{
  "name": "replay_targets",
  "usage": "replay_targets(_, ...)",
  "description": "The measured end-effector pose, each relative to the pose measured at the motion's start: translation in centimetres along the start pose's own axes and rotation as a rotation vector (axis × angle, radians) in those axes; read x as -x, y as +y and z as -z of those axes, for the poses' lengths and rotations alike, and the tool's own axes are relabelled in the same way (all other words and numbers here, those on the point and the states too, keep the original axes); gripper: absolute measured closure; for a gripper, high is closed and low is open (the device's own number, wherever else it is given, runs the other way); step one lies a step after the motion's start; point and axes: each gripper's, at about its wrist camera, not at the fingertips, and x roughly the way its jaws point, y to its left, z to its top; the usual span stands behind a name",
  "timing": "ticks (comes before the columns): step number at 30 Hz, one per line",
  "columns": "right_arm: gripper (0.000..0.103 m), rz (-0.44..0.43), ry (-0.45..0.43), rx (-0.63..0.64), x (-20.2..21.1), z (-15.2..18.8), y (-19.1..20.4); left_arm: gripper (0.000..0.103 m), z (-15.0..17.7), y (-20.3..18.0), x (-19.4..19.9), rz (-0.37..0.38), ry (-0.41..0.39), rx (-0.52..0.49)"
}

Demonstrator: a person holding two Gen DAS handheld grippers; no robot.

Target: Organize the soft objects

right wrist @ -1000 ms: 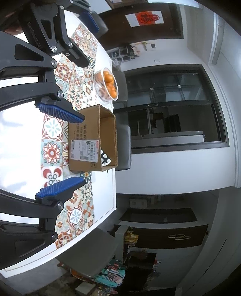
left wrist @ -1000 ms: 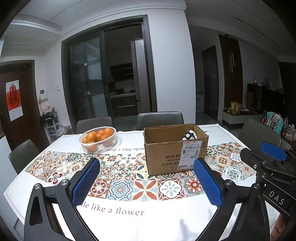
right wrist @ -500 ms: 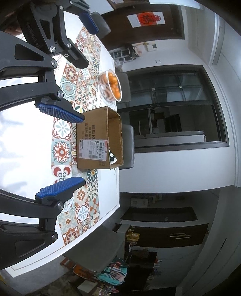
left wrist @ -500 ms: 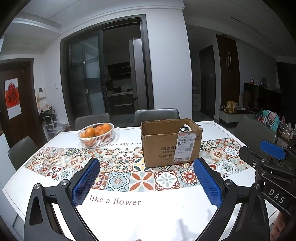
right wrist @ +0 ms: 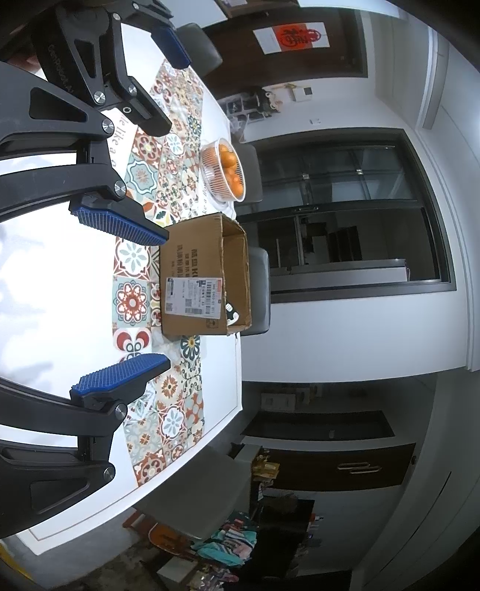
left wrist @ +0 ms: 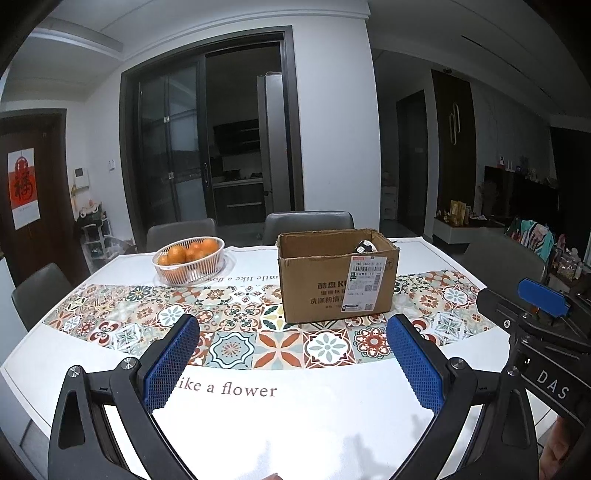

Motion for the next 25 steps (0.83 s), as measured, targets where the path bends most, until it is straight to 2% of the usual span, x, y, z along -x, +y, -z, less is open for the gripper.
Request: replay_targets(25, 0.041, -0.005, 0.02, -0.009, -0.22, 0.65, -0.11, 0.0, 0.32, 0.31, -0.16, -0.012, 0.013, 0.002)
